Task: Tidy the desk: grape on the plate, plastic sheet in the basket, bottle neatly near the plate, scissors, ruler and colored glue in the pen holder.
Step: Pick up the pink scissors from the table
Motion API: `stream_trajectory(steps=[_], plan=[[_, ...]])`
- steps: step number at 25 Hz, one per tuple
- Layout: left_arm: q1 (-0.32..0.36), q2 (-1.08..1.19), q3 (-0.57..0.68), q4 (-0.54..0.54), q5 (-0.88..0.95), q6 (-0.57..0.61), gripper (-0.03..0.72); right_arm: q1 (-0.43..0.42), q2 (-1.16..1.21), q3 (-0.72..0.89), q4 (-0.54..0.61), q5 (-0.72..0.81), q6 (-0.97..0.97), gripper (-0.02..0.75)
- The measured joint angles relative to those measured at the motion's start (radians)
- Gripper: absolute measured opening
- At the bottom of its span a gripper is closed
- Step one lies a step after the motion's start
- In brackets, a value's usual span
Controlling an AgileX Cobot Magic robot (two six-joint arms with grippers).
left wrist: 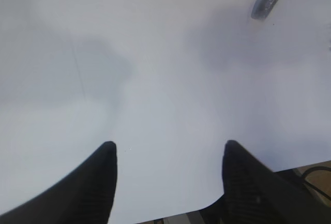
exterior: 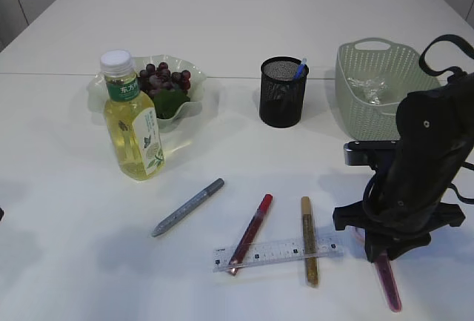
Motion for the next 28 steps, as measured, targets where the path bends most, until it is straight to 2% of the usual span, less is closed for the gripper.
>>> stream_trajectory(steps=[28], plan=[[0.000, 0.000, 0.000, 0.000, 0.000, 0.000, 0.445, 0.000, 0.000, 0.000, 0.000, 0.012, 0.002, 0.240]])
